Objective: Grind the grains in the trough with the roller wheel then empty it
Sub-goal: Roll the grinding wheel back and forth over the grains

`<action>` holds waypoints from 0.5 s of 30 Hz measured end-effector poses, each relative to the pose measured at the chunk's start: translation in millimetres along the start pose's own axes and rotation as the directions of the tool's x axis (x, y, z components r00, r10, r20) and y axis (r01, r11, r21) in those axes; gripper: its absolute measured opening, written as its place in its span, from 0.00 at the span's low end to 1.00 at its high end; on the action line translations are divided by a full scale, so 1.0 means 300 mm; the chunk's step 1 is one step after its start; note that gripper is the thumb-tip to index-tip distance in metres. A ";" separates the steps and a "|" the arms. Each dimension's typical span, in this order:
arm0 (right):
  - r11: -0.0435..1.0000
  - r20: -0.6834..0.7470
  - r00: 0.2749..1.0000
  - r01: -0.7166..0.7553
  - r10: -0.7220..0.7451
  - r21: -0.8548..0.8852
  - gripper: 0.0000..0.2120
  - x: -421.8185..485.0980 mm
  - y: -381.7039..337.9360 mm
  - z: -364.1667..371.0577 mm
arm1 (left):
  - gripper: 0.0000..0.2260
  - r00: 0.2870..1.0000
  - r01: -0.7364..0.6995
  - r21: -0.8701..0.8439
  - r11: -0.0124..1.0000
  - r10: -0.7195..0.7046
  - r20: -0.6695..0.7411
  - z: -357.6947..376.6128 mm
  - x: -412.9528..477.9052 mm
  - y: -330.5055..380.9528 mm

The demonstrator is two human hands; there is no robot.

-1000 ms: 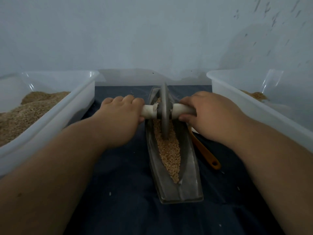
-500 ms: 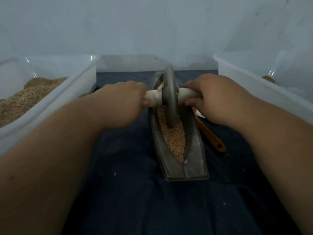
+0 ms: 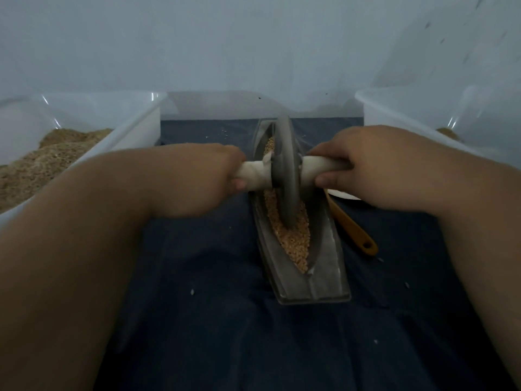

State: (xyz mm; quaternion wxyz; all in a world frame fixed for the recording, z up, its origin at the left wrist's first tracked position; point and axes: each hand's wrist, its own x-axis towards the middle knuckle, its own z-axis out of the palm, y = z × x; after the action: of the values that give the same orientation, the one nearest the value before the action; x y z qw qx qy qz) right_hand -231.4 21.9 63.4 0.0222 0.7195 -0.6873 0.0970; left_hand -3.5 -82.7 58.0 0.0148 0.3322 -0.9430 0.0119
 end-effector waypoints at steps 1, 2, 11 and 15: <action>1.000 0.052 0.999 0.007 -0.007 -0.008 0.24 -0.018 -0.008 -0.019 | 0.12 0.999 -0.004 -0.012 1.000 0.004 0.053 -0.019 -0.016 0.006; 1.000 0.088 0.996 0.017 -0.014 -0.025 0.25 -0.034 -0.016 -0.032 | 0.14 0.996 -0.002 -0.023 1.000 0.004 0.094 -0.036 -0.031 0.014; 1.000 -0.103 0.995 -0.019 0.018 -0.007 0.16 0.022 -0.004 0.048 | 0.10 0.997 0.069 -0.009 0.998 -0.070 -0.029 0.014 0.014 0.005; 0.993 -0.285 0.952 -0.096 0.110 0.063 0.21 0.078 0.041 0.117 | 0.16 0.924 0.150 0.205 0.967 -0.064 -0.376 0.097 0.080 0.011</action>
State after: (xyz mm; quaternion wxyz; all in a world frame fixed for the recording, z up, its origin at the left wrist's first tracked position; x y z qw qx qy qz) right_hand -238.9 -7.7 31.7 0.0996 0.6612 -0.7108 0.2184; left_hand -24.8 -96.2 29.7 0.1526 0.3748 -0.8962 0.1820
